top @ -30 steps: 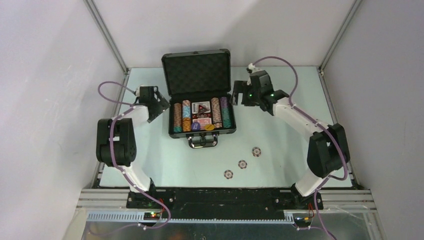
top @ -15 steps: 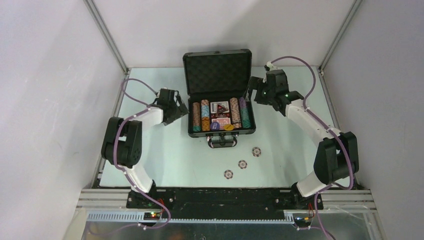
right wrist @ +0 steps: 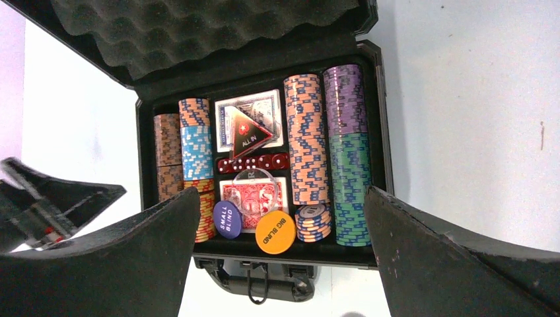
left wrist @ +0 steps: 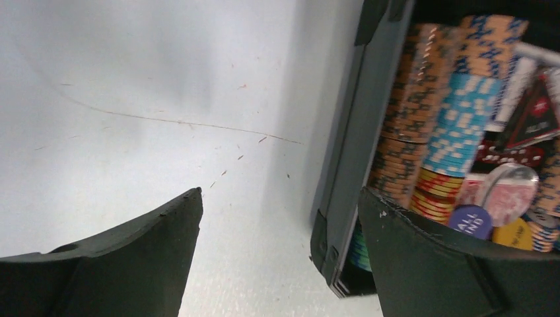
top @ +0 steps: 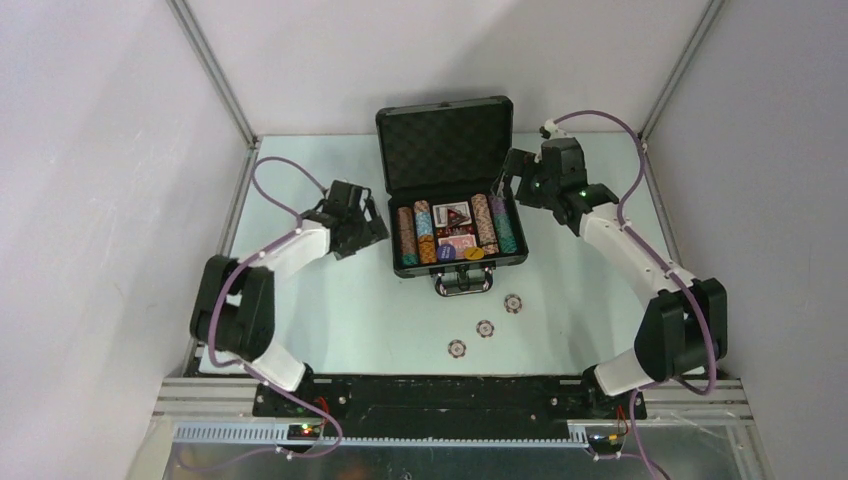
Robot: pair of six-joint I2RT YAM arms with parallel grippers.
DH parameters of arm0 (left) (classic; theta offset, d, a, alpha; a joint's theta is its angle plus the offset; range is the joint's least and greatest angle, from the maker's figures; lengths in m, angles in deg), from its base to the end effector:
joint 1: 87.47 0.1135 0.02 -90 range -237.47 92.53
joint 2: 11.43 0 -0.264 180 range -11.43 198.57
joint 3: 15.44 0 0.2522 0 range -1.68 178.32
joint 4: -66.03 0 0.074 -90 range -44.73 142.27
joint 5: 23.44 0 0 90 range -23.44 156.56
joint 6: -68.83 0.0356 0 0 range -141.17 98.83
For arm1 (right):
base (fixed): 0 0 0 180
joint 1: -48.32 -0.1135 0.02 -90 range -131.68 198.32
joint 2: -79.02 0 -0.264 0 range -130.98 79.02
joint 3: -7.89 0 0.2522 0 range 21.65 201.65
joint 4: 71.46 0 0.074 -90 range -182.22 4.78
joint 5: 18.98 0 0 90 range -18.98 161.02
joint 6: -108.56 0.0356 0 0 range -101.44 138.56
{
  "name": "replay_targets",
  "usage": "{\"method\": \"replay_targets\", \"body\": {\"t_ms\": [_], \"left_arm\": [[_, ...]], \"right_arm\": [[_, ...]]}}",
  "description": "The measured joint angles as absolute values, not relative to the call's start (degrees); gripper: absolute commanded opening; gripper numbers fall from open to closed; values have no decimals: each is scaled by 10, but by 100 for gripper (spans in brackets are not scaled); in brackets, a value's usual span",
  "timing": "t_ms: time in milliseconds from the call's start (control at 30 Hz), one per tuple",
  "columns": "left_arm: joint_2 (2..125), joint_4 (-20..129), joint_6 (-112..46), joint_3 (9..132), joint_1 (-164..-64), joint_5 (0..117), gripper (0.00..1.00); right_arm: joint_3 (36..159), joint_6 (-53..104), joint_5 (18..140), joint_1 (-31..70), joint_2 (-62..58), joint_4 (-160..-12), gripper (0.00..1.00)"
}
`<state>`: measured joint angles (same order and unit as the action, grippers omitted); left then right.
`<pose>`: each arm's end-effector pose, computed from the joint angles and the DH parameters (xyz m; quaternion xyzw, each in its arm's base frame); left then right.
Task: Pack up texas hold em set
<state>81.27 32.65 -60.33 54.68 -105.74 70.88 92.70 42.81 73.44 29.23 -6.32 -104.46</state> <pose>0.3110 -0.0998 0.1896 -0.1841 0.9377 -0.1089 0.2738 0.3228 0.1133 0.3138 0.0297 0.8804 0.1919 0.4327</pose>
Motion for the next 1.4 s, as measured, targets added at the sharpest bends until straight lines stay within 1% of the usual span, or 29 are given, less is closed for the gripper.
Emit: {"method": "replay_targets", "body": {"t_ms": [300,500,700,867,1033,1133,1400], "left_arm": [[654,233,-598,606,-1057,783,95],[542,178,-557,637,-1042,804,99],[453,150,-506,639,-1011,809,100],[444,146,-464,617,-1008,820,100],[451,134,-449,581,-994,808,100],[450,132,-449,579,-983,796,100],[446,138,-450,573,-957,765,100]], "right_arm": [[917,443,693,293,-12,-1089,100],[855,461,671,280,59,-1134,100],[768,486,643,215,125,-1183,99],[722,514,612,154,164,-1210,100],[674,550,582,104,169,-1216,94],[657,566,571,86,158,-1217,91],[655,586,548,68,81,-1208,89]]}}
